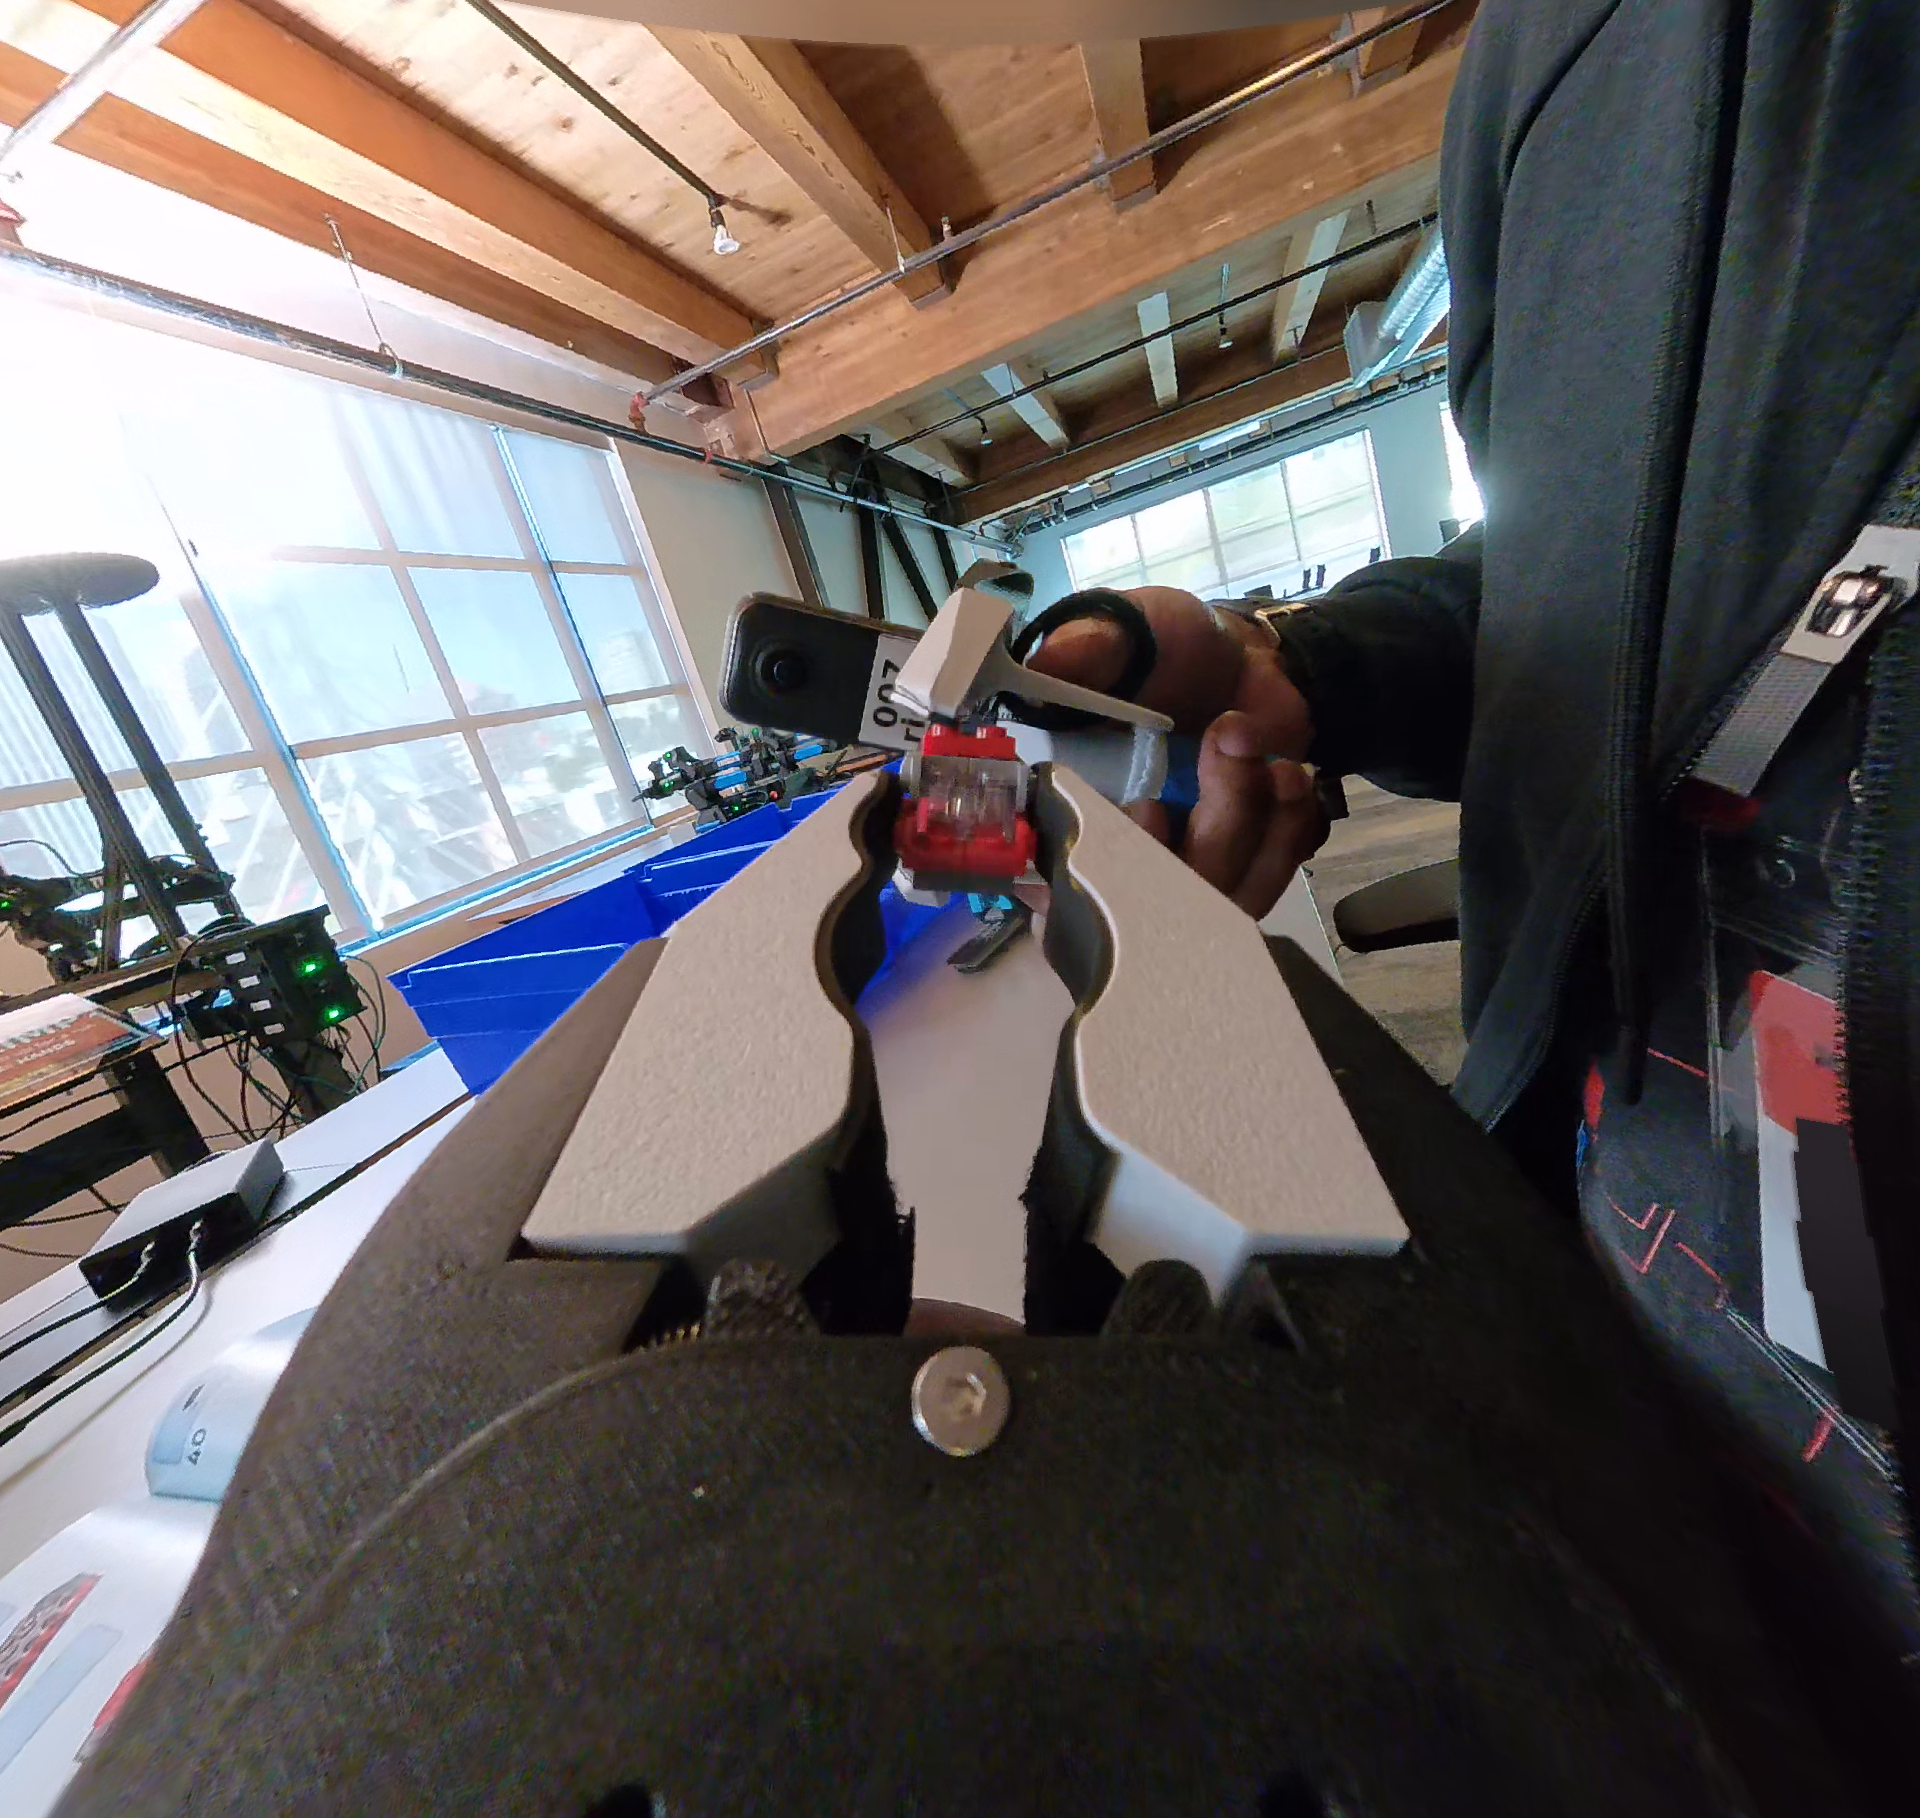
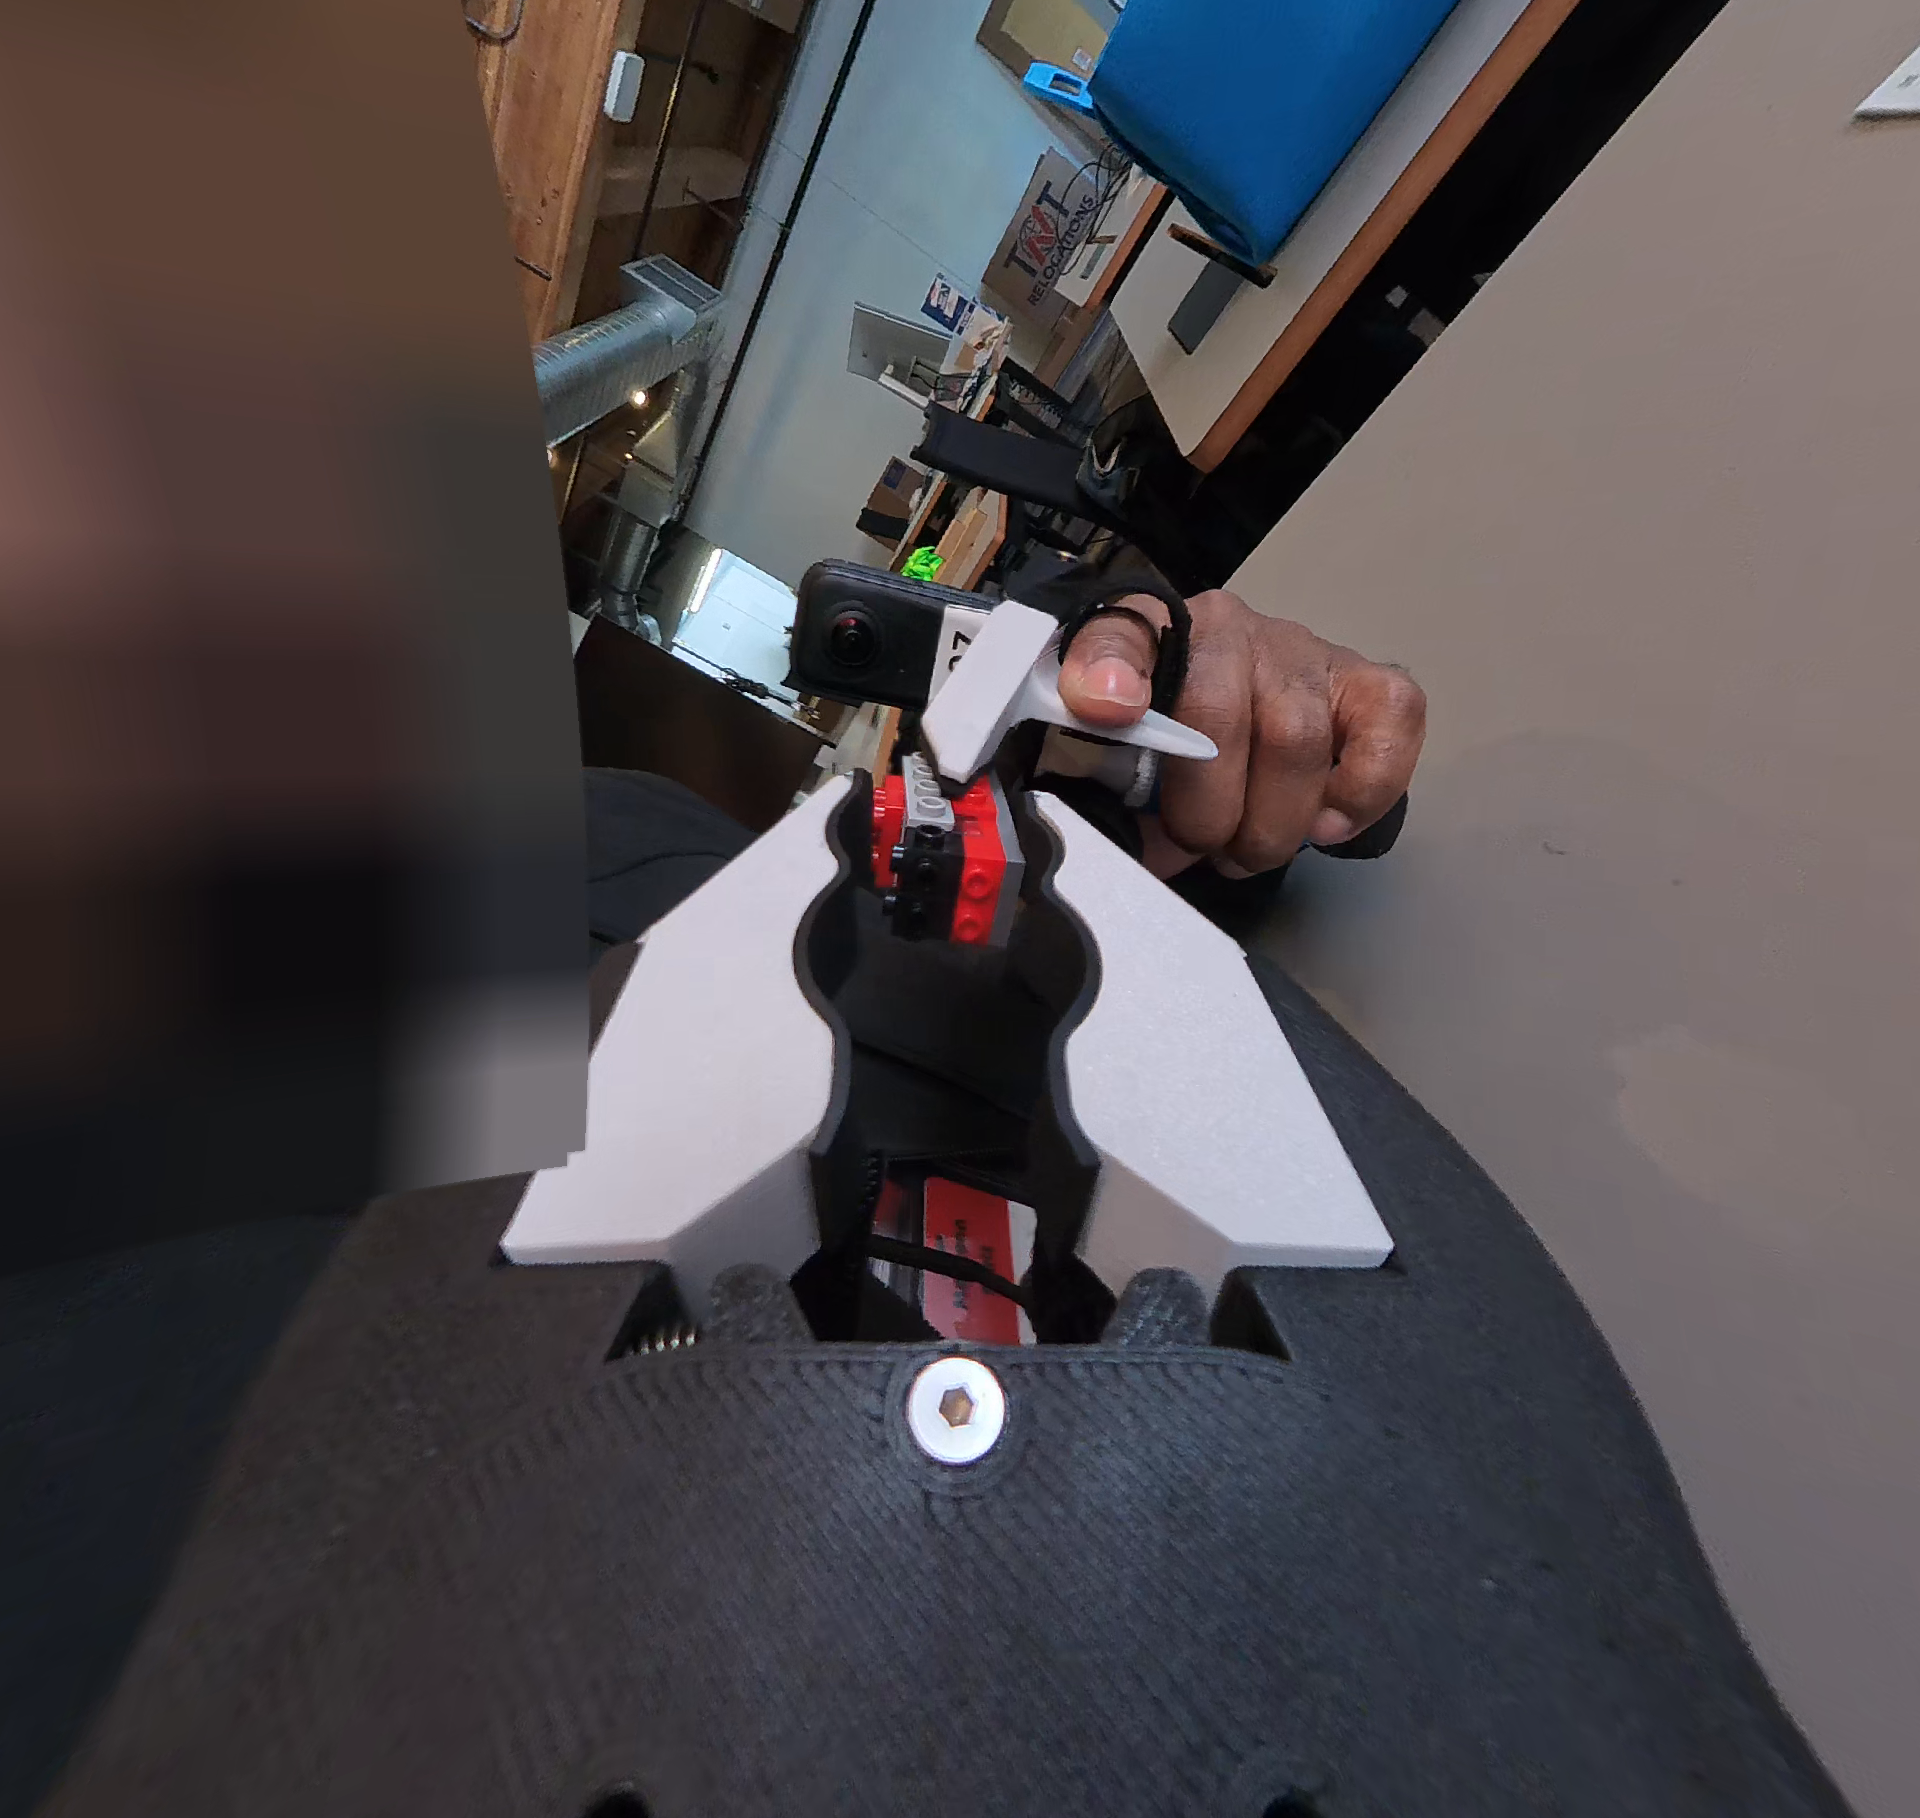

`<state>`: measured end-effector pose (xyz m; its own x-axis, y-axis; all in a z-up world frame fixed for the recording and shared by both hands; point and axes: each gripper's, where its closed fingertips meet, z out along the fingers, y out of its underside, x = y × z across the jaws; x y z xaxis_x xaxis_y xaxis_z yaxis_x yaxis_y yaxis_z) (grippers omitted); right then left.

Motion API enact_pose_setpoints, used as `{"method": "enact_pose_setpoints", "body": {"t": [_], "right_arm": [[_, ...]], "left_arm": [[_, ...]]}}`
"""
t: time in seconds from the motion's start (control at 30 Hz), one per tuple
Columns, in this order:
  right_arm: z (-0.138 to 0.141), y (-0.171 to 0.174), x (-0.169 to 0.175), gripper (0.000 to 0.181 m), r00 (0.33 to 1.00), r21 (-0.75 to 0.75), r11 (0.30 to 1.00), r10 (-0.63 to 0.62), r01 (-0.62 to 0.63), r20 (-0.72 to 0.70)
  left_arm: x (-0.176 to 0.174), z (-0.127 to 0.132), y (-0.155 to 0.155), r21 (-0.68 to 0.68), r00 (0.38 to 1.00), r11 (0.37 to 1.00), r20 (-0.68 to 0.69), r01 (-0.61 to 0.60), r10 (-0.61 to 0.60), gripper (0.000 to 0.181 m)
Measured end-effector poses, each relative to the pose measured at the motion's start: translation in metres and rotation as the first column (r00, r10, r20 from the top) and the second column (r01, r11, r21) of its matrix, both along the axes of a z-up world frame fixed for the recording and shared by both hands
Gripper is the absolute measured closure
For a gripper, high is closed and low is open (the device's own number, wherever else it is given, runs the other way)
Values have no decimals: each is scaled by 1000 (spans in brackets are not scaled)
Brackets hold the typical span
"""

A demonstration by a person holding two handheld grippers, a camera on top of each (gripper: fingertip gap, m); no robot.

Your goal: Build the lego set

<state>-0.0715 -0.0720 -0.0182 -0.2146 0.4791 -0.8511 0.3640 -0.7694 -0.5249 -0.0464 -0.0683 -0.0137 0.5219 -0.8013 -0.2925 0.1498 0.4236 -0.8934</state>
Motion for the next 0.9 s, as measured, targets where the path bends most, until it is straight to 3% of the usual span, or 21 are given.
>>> {"method": "enact_pose_setpoints", "body": {"t": [0.23, 0.3, 0.37, 0.5, 0.7, 0.9], "right_arm": [[1, 8, -3, 153, 998, 31, 998, -58, 59, -9], [2, 10, -1, 135, 998, 41, 997, -66, 66, -10], [5, 9, 0, 128, 998, 36, 998, -57, 58, -13], [2, 4, -1, 132, 999, 32, 998, -44, 44, 3], [-1, 0, 0, 153, 1000, 13, 1000, -24, 25, -12], [-2, -2, 2, 156, 1000, 27, 1000, -15, 16, -24]], "left_arm": [[-3, 1, 6, -14, 999, 999, 13, -33, 33, 156], [-8, 5, 6, -8, 999, 999, 39, -37, 37, 156], [-10, 5, 7, -9, 998, 999, 41, -47, 47, 156], [-8, 4, 7, -4, 998, 999, 30, -47, 47, 156], [-5, 1, 6, 6, 999, 999, 6, -48, 48, 156], [-2, 1, 3, 16, 999, 999, -3, -40, 40, 156]]}}
